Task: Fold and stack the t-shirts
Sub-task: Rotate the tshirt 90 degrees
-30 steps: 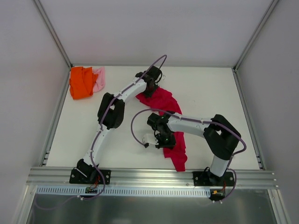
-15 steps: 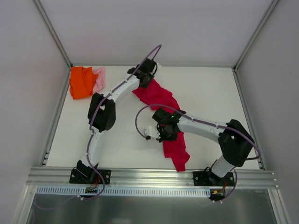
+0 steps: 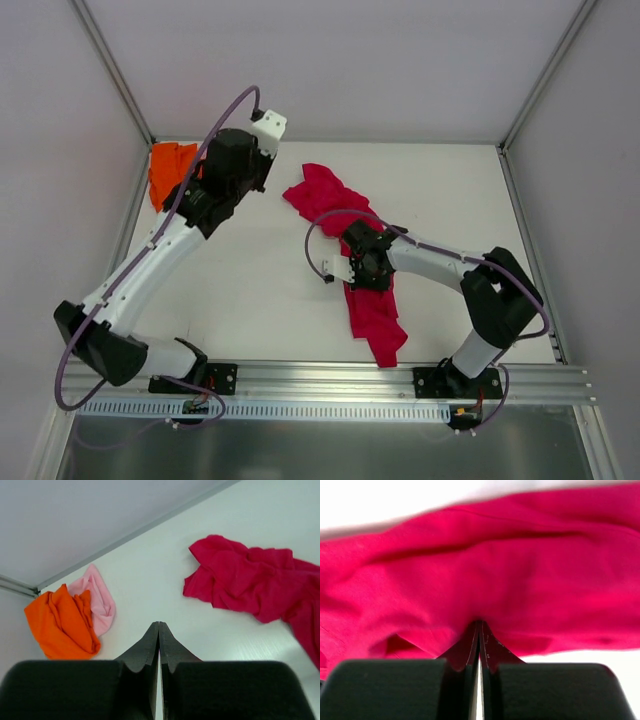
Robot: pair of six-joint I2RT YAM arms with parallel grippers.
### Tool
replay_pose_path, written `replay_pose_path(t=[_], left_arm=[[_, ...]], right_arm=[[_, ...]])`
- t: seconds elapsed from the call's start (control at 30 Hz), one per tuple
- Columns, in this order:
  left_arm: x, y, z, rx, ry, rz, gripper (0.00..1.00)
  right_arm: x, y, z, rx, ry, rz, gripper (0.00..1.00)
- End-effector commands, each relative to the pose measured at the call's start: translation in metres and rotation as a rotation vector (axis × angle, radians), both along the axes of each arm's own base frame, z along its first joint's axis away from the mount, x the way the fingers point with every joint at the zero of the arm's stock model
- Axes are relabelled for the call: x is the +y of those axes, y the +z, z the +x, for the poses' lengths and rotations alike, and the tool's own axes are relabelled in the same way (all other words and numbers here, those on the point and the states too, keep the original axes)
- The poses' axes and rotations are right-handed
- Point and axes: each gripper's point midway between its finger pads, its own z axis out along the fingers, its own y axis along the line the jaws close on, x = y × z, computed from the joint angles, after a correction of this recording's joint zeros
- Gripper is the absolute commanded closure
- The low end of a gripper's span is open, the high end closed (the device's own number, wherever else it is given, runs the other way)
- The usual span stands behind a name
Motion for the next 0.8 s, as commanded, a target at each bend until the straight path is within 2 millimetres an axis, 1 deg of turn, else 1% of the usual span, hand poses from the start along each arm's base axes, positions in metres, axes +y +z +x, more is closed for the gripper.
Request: replay_pose_path(t=[0.0, 0.03, 0.07, 0.1, 0.13, 0.17, 0.2, 0.23, 0.27, 0.3, 0.33, 0.37, 0.43, 0.47, 0.5, 0.57, 0.6, 0.7, 0.73, 0.77], left_arm=[[0.004, -0.037, -0.020, 0.037, -0.070, 0.031, 1.00], [0.007, -0.040, -0.023, 0.037, -0.070, 0.028, 1.00], [0.014, -0.037, -0.031, 0.028, -0.082, 0.008, 1.00], [0.019, -0.054, -0.038, 0.060, -0.087, 0.012, 1.00], [0.022, -0.057, -0.042, 0.058, -0.097, 0.003, 1.00], [0.027, -0.050, -0.054, 0.039, -0.125, -0.025, 1.00], [0.030, -0.066, -0.063, 0.060, -0.143, -0.009, 1.00], [0.033, -0.068, -0.069, 0.055, -0.154, -0.008, 1.00], [0.038, -0.060, -0.081, 0.023, -0.157, -0.021, 1.00], [0.043, -0.070, -0.090, 0.032, -0.154, -0.016, 1.00], [0.048, -0.069, -0.095, 0.018, -0.144, -0.023, 1.00], [0.055, -0.068, -0.108, -0.015, -0.136, -0.036, 1.00], [0.063, -0.065, -0.120, -0.048, -0.118, -0.060, 1.00], [0.069, -0.064, -0.130, -0.079, -0.119, -0.074, 1.00], [0.070, -0.062, -0.135, -0.091, -0.133, -0.065, 1.00], [0.077, -0.059, -0.139, -0.108, -0.114, -0.057, 1.00], [0.080, -0.063, -0.140, -0.086, -0.098, -0.046, 1.00], [0.082, -0.068, -0.140, -0.074, -0.083, -0.051, 1.00], [0.083, -0.067, -0.139, -0.084, -0.076, -0.052, 1.00], [0.083, -0.068, -0.138, -0.094, -0.072, -0.056, 1.00]], right_arm=[[0.004, -0.009, -0.017, 0.099, 0.018, 0.019, 0.99], [0.004, -0.011, -0.019, 0.110, 0.015, 0.020, 0.99], [0.006, -0.014, -0.020, 0.125, 0.013, 0.031, 0.99], [0.007, -0.015, -0.021, 0.131, 0.013, 0.034, 0.99], [0.007, -0.017, -0.023, 0.141, 0.013, 0.037, 0.99], [0.008, -0.022, -0.026, 0.165, 0.011, 0.038, 0.99], [0.009, -0.024, -0.028, 0.179, 0.009, 0.042, 0.99], [0.013, -0.027, -0.034, 0.211, 0.009, 0.060, 0.99], [0.014, -0.033, -0.037, 0.238, 0.003, 0.056, 0.99], [0.016, -0.035, -0.040, 0.257, 0.002, 0.062, 0.99], [0.021, -0.037, -0.045, 0.287, 0.008, 0.075, 0.99], [0.022, -0.043, -0.049, 0.313, 0.010, 0.060, 0.99], [0.033, -0.043, -0.053, 0.315, 0.041, 0.059, 0.99], [0.036, -0.042, -0.055, 0.317, 0.053, 0.060, 0.99], [0.043, -0.038, -0.055, 0.309, 0.071, 0.072, 0.99], [0.050, -0.032, -0.058, 0.317, 0.090, 0.075, 0.99], [0.059, -0.025, -0.056, 0.302, 0.105, 0.092, 0.99], [0.074, -0.016, -0.057, 0.278, 0.138, 0.110, 0.99], [0.085, -0.010, -0.053, 0.259, 0.147, 0.130, 0.99], [0.091, -0.007, -0.053, 0.254, 0.155, 0.138, 0.99]])
